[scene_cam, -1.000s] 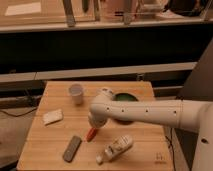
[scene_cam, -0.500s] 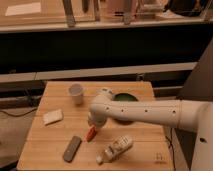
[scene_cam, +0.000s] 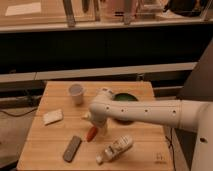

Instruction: Place the pepper in the ceramic cup

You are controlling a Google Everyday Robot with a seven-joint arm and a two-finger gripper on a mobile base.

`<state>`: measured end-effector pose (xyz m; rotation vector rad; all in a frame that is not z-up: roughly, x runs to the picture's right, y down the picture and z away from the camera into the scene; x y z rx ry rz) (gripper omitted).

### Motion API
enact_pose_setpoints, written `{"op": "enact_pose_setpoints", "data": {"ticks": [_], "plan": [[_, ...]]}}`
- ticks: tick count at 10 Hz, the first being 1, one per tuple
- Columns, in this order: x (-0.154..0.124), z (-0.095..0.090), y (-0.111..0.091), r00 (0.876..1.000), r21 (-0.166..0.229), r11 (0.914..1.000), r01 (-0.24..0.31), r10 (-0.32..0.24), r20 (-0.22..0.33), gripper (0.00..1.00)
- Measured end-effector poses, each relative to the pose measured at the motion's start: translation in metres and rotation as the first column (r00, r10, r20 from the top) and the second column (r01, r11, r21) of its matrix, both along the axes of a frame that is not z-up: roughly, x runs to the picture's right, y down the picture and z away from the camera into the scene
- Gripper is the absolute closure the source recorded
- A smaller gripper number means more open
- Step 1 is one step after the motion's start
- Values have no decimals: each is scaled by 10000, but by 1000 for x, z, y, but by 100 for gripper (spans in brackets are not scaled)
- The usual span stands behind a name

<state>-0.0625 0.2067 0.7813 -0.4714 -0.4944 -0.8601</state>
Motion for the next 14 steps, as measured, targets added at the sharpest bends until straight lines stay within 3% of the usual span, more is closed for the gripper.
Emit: {"op": "enact_pose_setpoints", "data": {"ticks": [4, 7, 10, 14], "plan": [[-1, 6, 2, 9993, -267, 9996, -66, 56, -378, 20], [-4, 14, 5, 9978, -678, 9972, -322, 281, -599, 20], [-5, 22, 11, 9950, -1104, 9895, -930, 884, -460, 20], [-10, 28, 18, 9926, -1212, 9856, -1183, 1141, -409, 20]]}}
